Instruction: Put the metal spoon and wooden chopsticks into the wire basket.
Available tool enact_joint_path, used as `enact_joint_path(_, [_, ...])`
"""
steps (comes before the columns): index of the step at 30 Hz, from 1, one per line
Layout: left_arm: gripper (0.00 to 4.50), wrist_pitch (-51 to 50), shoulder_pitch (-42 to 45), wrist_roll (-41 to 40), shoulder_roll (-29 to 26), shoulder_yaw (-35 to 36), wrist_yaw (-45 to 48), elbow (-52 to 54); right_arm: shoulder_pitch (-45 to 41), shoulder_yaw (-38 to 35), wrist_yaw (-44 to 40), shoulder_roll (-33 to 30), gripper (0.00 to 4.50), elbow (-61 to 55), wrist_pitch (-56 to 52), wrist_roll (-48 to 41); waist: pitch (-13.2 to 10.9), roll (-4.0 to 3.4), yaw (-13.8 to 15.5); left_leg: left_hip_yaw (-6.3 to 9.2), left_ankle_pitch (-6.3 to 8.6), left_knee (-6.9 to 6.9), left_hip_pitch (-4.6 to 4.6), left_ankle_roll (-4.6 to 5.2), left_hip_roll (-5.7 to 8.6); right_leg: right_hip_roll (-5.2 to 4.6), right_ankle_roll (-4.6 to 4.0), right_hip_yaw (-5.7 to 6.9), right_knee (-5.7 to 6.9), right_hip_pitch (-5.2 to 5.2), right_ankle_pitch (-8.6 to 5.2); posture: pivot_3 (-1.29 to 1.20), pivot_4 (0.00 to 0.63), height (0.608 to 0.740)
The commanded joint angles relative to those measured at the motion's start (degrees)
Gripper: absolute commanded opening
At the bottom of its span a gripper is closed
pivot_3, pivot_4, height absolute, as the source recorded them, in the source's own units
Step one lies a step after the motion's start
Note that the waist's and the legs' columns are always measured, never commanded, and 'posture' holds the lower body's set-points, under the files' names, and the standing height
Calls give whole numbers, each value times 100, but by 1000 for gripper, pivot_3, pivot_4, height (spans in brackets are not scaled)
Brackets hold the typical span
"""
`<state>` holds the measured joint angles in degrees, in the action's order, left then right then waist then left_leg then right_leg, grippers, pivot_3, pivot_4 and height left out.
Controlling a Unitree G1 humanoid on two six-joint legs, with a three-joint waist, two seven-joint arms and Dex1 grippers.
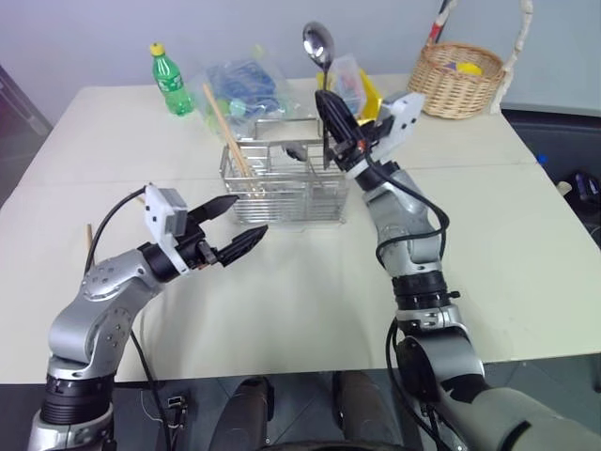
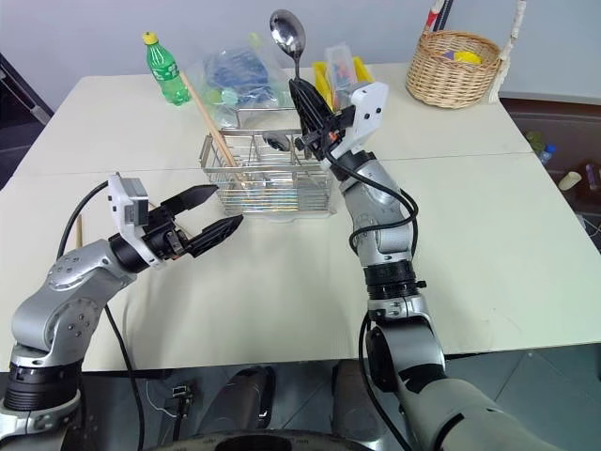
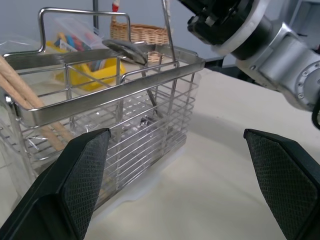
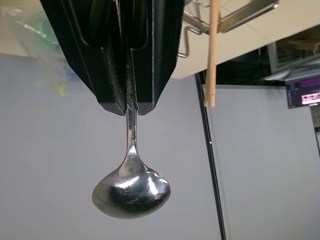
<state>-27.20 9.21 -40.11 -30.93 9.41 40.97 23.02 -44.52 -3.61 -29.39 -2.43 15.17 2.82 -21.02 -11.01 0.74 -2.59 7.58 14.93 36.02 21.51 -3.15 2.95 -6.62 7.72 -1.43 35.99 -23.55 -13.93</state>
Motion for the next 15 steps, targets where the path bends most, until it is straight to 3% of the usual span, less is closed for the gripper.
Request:
enact_joint_path(1, [4500, 18, -17, -116, 8, 142, -53, 223, -199, -23, -49, -16, 41, 42, 326, 80, 0, 0, 3, 0, 0, 0, 0, 0, 0, 0, 0, 0, 0, 0, 0, 0, 150, 740])
enact_joint_path(8, [4500, 13, -29, -113, 79, 113, -161, 270, -189, -13, -77, -5, 41, 180, 428, 108, 0, 0, 2, 1, 0, 0, 1, 0, 0, 0, 0, 0, 0, 0, 0, 0, 150, 740])
enact_joint_path(11, [4500, 10, -44, -120, 81, 123, -167, 279, -157, -12, -55, 7, 1079, 150, 410, 107, 0, 0, 3, 0, 0, 0, 0, 0, 0, 0, 0, 0, 0, 0, 0, 0, 150, 740])
enact_joint_path(15, [4500, 8, -49, -130, 60, 132, -138, 269, -118, -9, -24, 14, 3193, 85, 374, 98, 0, 0, 4, 0, 0, 0, 0, -1, 0, 0, 0, 0, 0, 0, 0, 0, 150, 740])
